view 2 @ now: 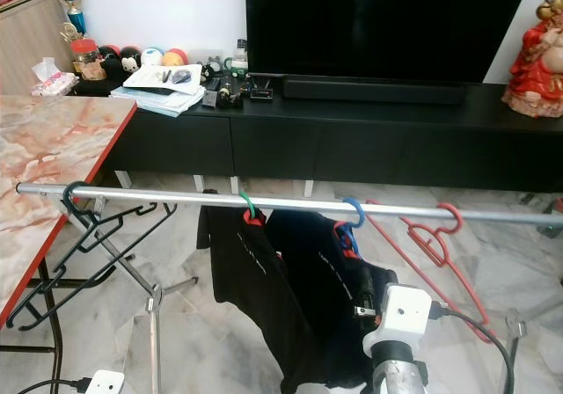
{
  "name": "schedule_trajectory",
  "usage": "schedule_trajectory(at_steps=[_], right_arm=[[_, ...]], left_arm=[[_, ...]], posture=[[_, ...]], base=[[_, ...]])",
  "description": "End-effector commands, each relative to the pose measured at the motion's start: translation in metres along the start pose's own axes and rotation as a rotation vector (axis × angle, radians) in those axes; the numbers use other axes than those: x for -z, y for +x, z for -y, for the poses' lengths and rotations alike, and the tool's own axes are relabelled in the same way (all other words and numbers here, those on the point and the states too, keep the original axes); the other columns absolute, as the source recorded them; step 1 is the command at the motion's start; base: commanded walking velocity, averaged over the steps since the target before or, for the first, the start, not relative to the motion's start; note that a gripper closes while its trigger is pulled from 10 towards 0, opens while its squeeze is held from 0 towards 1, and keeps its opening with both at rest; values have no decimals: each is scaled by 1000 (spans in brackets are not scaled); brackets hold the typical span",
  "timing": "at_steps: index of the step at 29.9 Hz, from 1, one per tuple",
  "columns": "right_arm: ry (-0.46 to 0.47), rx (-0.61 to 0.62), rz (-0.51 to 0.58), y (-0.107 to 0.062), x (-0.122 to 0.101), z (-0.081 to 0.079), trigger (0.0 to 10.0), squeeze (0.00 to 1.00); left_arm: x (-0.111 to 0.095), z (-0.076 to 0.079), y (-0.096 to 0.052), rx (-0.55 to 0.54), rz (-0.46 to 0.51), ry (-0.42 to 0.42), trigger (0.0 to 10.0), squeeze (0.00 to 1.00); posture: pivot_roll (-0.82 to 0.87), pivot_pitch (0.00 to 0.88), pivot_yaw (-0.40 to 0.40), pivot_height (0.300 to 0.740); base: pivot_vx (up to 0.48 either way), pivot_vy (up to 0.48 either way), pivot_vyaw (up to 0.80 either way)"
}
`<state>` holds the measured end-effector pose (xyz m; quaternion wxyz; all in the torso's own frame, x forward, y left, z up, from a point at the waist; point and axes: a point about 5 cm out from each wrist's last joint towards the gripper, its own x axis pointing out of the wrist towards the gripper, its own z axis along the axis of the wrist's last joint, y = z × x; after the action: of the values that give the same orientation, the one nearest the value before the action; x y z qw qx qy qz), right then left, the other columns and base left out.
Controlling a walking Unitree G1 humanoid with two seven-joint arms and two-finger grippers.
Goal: Hang hanger
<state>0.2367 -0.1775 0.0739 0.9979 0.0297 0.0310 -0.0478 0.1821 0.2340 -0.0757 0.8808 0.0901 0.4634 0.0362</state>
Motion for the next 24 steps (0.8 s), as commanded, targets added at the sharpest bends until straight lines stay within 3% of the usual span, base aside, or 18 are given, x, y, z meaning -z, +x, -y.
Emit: schedule_trajectory(at_steps=[1,10,24], right_arm=[[0,1,-13,0,1,-1,10000,0],[-10,-16,-17,-1,2,-4,10000,0],[-18,-1,-58,-11,10,0,10000,0]], left_arm=[[5,1,-1,6,-19,12,10000,0],[5,1,-1,12,-11,20,10000,0],[2,0,0,31,-11,36,10000,0]], posture=[[-36,0,-8,740],[-36,8,-12,740],[-39,38,-7,740]], base=[[270,0,0],[267,0,0],[0,0,0]])
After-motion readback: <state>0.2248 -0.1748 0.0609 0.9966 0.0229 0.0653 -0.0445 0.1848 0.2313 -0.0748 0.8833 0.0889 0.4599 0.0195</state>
